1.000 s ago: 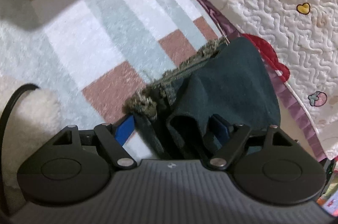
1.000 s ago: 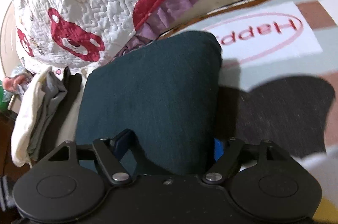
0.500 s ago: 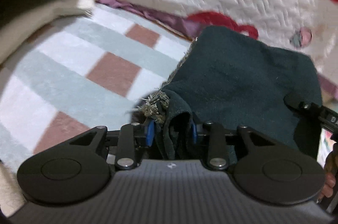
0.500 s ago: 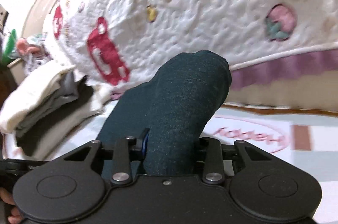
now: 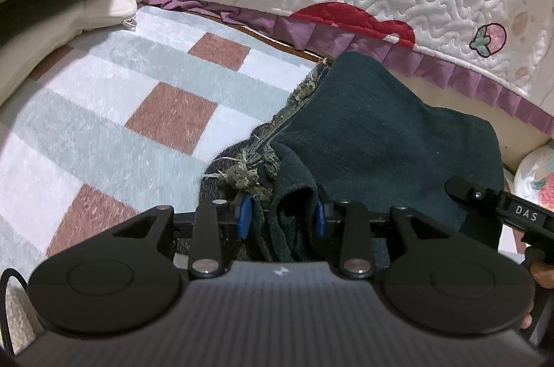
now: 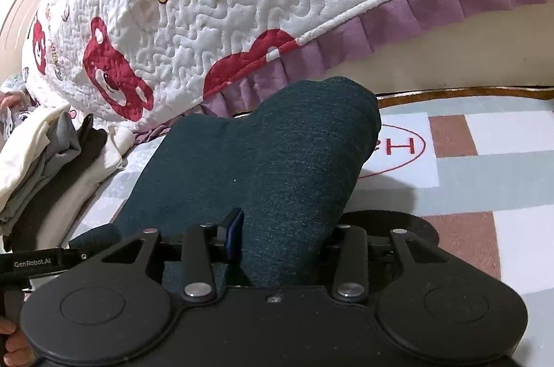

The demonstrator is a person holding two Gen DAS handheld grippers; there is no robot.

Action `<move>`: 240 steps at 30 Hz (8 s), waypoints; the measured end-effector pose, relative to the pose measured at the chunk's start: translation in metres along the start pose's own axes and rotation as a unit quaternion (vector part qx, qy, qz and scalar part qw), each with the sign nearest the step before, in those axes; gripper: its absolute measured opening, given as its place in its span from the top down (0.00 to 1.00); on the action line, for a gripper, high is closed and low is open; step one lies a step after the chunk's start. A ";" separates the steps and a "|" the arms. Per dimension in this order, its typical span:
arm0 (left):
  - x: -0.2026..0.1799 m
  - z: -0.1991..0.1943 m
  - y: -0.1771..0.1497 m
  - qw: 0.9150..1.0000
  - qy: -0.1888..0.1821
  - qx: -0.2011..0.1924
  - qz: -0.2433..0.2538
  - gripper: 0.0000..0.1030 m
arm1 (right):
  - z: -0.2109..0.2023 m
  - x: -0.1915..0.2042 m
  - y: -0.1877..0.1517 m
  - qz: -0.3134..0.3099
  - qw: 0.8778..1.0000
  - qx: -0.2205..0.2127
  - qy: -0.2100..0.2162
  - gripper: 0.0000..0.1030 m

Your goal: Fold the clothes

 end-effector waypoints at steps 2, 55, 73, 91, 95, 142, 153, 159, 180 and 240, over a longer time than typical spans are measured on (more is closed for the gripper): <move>0.001 -0.001 -0.001 1.000 -0.001 0.002 -0.007 0.66 | 0.000 -0.001 -0.002 0.008 1.000 0.001 -0.004 0.52; -0.002 0.016 -0.008 0.994 -0.085 -0.022 -0.062 0.71 | 0.027 -0.031 0.042 0.019 0.997 0.006 0.069 0.58; 0.003 0.032 -0.025 0.980 -0.111 0.017 -0.165 0.43 | 0.016 -0.060 0.029 0.040 0.999 0.018 -0.001 0.34; -0.039 -0.002 -0.004 0.996 -0.063 -0.030 0.051 0.70 | -0.010 -0.029 0.012 0.043 0.996 -0.016 0.072 0.65; -0.044 -0.035 0.011 0.994 -0.063 -0.041 0.080 0.70 | -0.055 0.011 0.015 -0.053 0.995 -0.066 0.051 0.66; 0.190 -0.402 -0.005 0.947 0.156 -0.270 -0.082 0.72 | -0.172 0.434 -0.053 -0.325 0.895 -0.070 0.298 0.66; 0.262 -0.426 0.094 0.937 0.198 -0.285 -0.038 0.72 | -0.121 0.528 -0.022 -0.320 0.876 -0.070 0.353 0.66; 0.298 -0.405 0.145 0.928 0.187 -0.318 -0.054 0.72 | -0.087 0.571 0.020 -0.313 0.874 -0.085 0.361 0.66; 0.386 -0.275 0.122 0.943 0.142 -0.276 -0.119 0.72 | 0.099 0.519 0.008 -0.075 0.912 0.064 0.399 0.65; 0.345 -0.258 0.182 0.958 0.216 -0.188 0.020 0.57 | 0.149 0.511 -0.001 -0.321 0.930 0.021 0.178 0.47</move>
Point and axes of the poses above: each gripper's, at about its wrist camera, not at the fingertips, and z roughly the way its jaws point, x to its left, y to its top, the point moved 8 cm from there along z, roughly the way its jaws point, and after that the axes turned 10 degrees about z, right-handed, at the moved point
